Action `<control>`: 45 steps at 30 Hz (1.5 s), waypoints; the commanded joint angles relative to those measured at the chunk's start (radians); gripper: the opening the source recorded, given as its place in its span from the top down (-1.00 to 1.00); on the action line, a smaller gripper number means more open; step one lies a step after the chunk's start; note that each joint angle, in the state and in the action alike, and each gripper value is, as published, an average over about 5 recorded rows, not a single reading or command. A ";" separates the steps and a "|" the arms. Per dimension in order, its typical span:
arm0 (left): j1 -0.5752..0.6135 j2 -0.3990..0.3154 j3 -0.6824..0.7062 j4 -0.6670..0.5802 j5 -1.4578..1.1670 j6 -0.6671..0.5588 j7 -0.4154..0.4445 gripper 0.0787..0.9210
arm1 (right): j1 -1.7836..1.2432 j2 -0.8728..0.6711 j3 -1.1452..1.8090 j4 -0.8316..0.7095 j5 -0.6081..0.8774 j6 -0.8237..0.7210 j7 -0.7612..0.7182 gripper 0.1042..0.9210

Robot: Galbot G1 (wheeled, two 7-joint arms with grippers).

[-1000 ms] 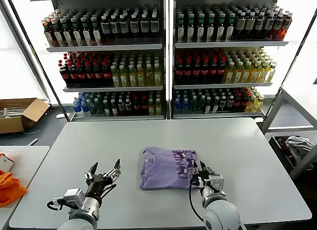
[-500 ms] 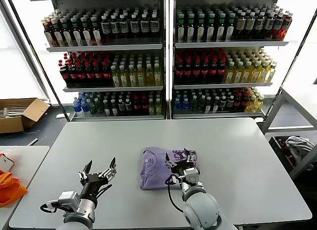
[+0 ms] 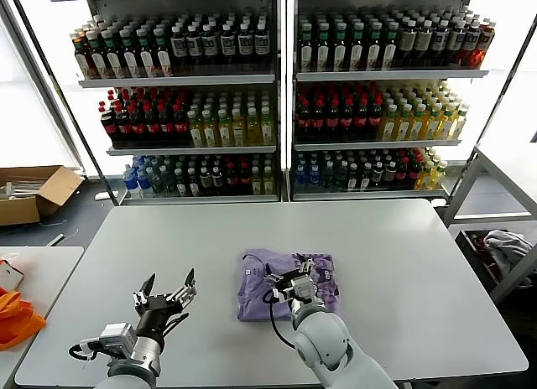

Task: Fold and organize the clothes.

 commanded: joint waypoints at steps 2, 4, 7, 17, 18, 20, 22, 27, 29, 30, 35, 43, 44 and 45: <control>0.001 0.000 0.001 0.003 0.003 0.001 0.001 -0.77 | 0.024 0.016 -0.027 -0.055 0.022 -0.014 0.001 -0.76; 0.005 -0.003 0.004 0.003 0.004 0.000 0.002 -0.77 | 0.022 0.016 -0.020 -0.048 0.026 -0.013 0.003 -0.76; 0.007 -0.006 0.006 0.001 0.005 -0.003 0.005 -0.77 | 0.014 0.015 0.001 -0.013 0.037 -0.010 0.007 -0.76; 0.007 -0.020 0.022 -0.025 0.029 -0.031 0.017 -0.77 | -0.088 -0.115 0.232 0.348 0.108 -0.013 0.028 -0.76; 0.004 -0.023 0.025 -0.024 0.035 -0.038 0.019 -0.77 | -0.110 -0.141 0.247 0.367 0.102 -0.013 0.029 -0.76; -0.001 -0.028 0.029 -0.018 0.055 -0.058 0.027 -0.77 | -0.167 -0.186 0.286 0.398 0.066 -0.010 0.023 -0.76; -0.006 -0.029 0.031 -0.008 0.081 -0.086 0.037 -0.77 | -0.226 -0.207 0.333 0.414 0.022 0.002 0.010 -0.76; -0.019 -0.028 0.039 0.015 0.125 -0.137 0.057 -0.77 | -0.341 -0.184 0.453 0.433 -0.020 0.032 -0.001 -0.76; -0.024 -0.034 0.040 0.026 0.156 -0.157 0.062 -0.77 | -0.369 -0.162 0.484 0.440 -0.013 0.035 0.004 -0.76; -0.024 -0.038 0.041 0.031 0.186 -0.169 0.068 -0.77 | -0.377 -0.153 0.495 0.444 -0.009 0.036 0.006 -0.76; -0.005 -0.055 0.063 0.034 0.281 -0.223 0.072 -0.77 | -0.398 -0.123 0.527 0.469 0.000 0.035 0.009 -0.76; 0.002 -0.043 0.063 0.026 0.272 -0.206 0.084 -0.77 | -0.396 -0.140 0.536 0.483 -0.002 0.029 0.007 -0.76; 0.003 -0.042 0.063 0.026 0.272 -0.206 0.086 -0.77 | -0.394 -0.142 0.534 0.483 -0.002 0.029 0.008 -0.76; 0.003 -0.042 0.063 0.026 0.271 -0.206 0.088 -0.77 | -0.392 -0.143 0.531 0.482 -0.003 0.028 0.008 -0.76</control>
